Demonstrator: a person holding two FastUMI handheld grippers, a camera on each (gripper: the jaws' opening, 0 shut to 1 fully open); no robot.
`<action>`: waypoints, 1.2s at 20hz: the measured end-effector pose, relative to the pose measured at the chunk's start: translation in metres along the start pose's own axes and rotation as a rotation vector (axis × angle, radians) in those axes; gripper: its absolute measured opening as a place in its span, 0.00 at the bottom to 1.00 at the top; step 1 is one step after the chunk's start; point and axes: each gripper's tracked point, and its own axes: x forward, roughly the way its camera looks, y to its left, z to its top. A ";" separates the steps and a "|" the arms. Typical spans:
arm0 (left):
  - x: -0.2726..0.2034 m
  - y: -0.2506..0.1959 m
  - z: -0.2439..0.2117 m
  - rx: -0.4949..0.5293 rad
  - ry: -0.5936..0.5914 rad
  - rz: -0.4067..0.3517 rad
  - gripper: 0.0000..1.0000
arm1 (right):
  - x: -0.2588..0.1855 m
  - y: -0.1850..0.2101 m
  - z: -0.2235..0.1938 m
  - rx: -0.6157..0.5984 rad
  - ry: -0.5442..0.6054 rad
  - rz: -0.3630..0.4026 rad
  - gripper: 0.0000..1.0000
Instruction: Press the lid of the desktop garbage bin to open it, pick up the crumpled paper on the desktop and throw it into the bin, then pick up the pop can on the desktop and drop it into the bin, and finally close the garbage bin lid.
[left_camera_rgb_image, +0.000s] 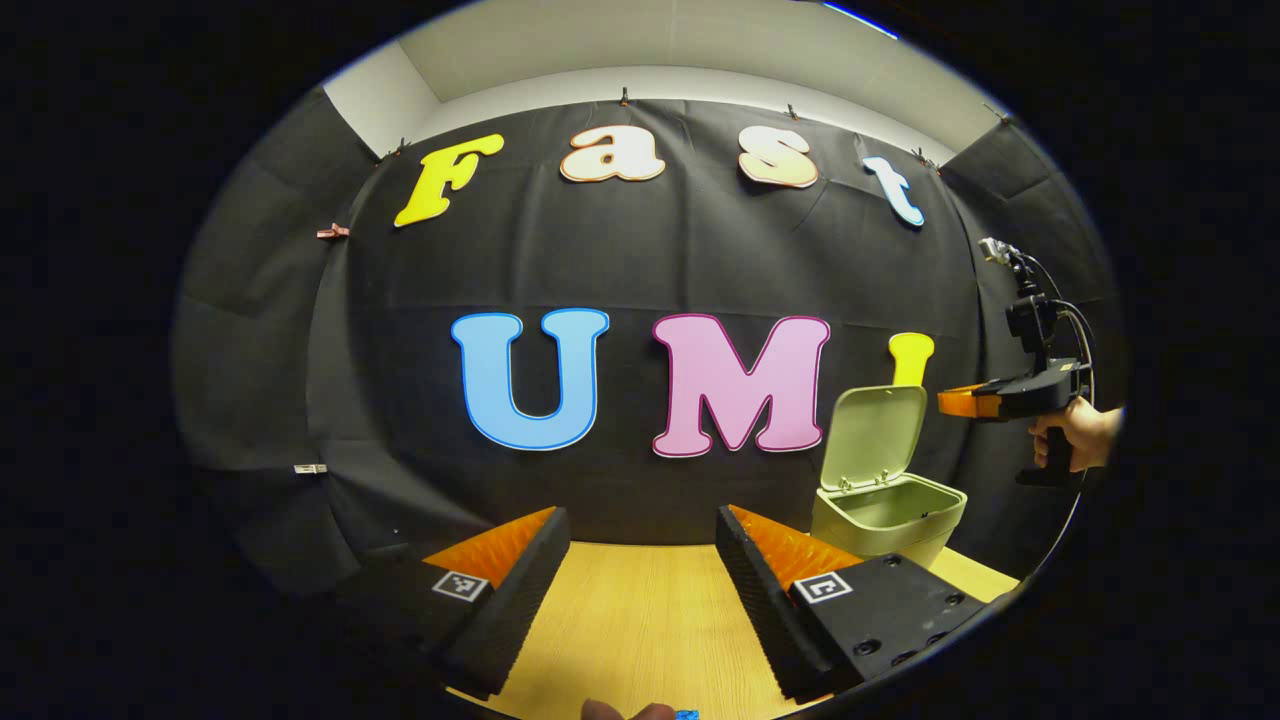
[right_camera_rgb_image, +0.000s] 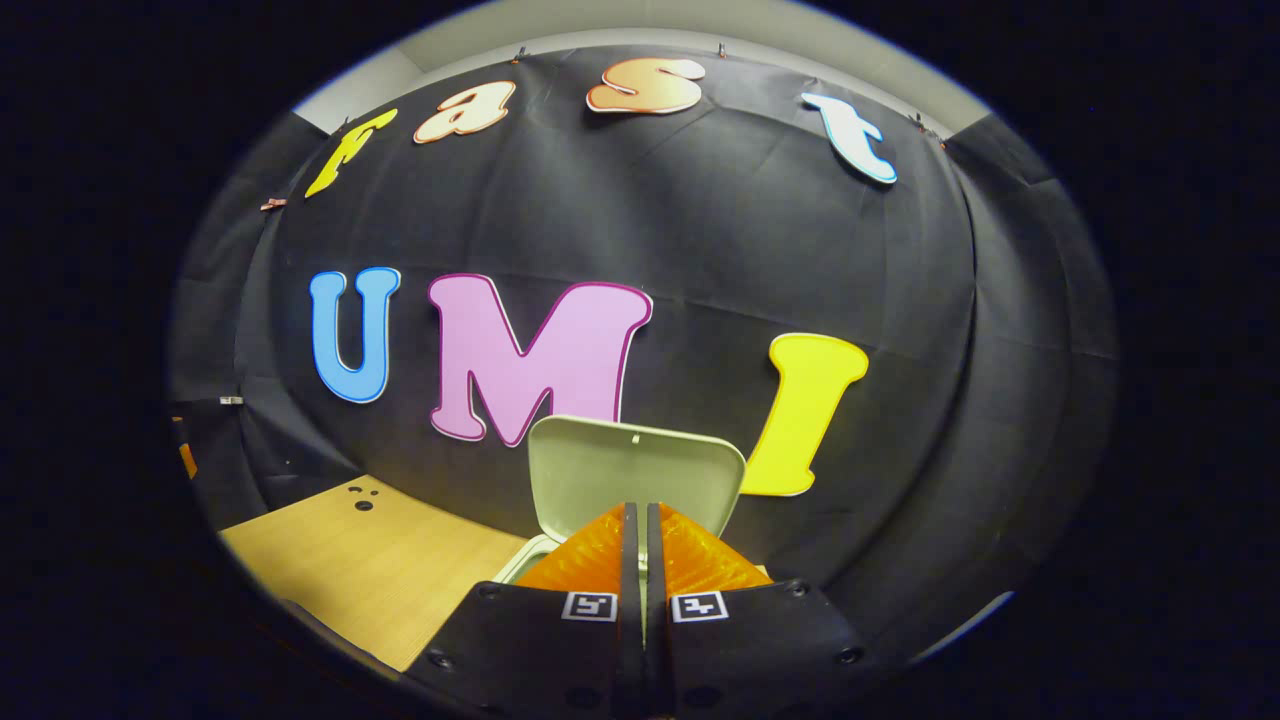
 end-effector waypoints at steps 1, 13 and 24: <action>0.000 -0.001 -0.001 0.002 0.001 -0.002 0.95 | 0.000 0.001 0.005 0.001 -0.019 0.005 0.05; -0.001 -0.012 -0.033 0.029 0.081 -0.060 0.95 | -0.006 0.023 0.015 -0.028 -0.126 0.111 0.76; -0.008 -0.027 -0.105 0.028 0.236 -0.186 0.95 | -0.044 0.062 -0.008 0.032 -0.066 0.230 0.94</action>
